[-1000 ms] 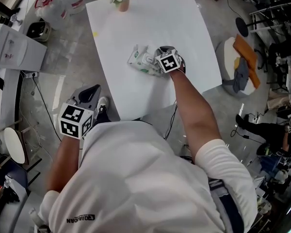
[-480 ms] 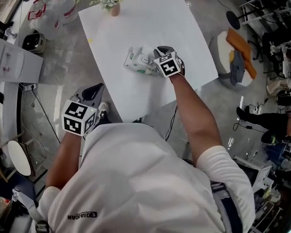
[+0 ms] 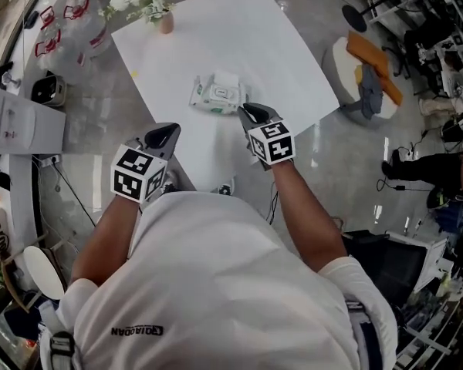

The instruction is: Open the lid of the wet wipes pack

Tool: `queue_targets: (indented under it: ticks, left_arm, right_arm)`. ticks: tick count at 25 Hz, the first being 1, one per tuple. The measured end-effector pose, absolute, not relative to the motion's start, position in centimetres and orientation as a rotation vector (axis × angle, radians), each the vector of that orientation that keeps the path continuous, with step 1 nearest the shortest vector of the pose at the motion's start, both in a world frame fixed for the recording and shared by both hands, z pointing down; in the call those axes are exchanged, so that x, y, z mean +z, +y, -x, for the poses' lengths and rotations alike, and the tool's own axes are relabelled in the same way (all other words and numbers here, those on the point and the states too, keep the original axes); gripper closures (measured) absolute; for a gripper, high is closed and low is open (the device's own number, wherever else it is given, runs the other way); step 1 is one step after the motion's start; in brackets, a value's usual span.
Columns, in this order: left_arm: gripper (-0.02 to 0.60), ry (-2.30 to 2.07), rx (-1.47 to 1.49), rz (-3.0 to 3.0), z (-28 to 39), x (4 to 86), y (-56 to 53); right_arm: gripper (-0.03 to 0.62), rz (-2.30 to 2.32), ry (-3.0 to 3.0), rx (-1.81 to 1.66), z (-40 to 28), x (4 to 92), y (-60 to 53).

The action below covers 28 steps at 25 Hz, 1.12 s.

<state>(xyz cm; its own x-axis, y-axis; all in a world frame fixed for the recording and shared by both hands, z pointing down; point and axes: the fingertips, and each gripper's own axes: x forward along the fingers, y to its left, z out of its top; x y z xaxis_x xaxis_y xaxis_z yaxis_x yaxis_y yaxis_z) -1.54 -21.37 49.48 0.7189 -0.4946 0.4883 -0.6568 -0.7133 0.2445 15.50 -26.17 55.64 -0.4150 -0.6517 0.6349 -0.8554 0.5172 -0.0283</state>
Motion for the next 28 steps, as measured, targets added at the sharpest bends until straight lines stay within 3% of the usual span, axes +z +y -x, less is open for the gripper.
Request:
queue_targets:
  ticks: [15,28]
  left_arm:
    - [0.574,-0.714,0.527,-2.684,-3.7,45.7,-20.9]
    - [0.574,-0.666,0.520,-2.687,-3.8,45.1,-20.3]
  right_arm:
    - [0.582,-1.491,-2.422,0.599,-16.0,45.7,-17.8]
    - [0.588,-1.547,-2.496,0.664,-15.7,45.1,-16.1]
